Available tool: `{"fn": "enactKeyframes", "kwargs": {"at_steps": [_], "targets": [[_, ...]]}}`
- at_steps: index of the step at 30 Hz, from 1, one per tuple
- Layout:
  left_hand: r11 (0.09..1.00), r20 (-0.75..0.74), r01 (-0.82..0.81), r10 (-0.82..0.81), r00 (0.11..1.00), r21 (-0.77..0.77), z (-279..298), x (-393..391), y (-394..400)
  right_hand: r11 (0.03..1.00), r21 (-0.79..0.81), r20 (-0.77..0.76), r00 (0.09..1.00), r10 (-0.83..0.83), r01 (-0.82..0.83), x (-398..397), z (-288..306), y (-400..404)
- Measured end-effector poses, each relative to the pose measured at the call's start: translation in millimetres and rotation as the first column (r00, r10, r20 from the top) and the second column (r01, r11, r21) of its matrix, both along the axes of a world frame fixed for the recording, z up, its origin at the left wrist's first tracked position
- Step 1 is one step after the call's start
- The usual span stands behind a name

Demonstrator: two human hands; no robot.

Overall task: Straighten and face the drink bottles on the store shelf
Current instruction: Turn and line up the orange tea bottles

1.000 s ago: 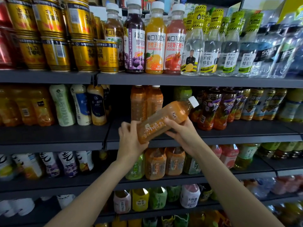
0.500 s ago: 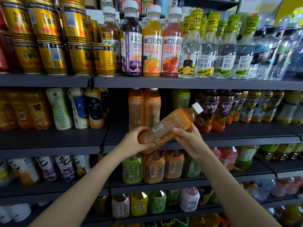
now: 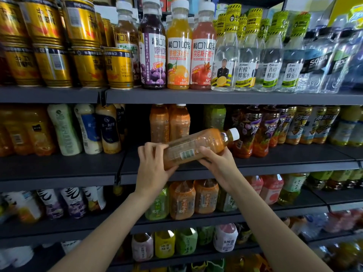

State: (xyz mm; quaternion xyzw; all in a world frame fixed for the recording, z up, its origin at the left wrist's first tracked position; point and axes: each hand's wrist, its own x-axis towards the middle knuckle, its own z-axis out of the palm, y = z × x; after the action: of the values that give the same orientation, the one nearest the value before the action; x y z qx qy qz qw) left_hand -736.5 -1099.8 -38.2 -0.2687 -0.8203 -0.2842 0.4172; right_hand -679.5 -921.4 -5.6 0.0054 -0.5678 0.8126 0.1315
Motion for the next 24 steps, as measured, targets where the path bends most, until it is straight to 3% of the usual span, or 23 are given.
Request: {"fn": "enactKeyframes", "kwargs": {"at_steps": [7,12,19,24], "targets": [[0.995,0.082,0.093,-0.095,0.992,0.024,-3,-12,0,0.994,0.110,-0.074,0.997,-0.002,0.010,-3,1,2],[0.981,0.235,0.194,-0.188,0.954,-0.004,-2,-24,-1,0.940,0.298,-0.114,0.984,-0.135,0.163,-8,12,15],[0.929,0.382,-0.026,-0.126,0.915,0.369,10,-55,-9,0.693,0.619,-0.203,0.927,-0.315,0.371,-25,24,41],[0.918,0.445,-0.055,-0.138,0.885,0.393,20,-77,6,0.692,0.595,-0.184,0.907,-0.378,0.409,-46,19,44]]}}
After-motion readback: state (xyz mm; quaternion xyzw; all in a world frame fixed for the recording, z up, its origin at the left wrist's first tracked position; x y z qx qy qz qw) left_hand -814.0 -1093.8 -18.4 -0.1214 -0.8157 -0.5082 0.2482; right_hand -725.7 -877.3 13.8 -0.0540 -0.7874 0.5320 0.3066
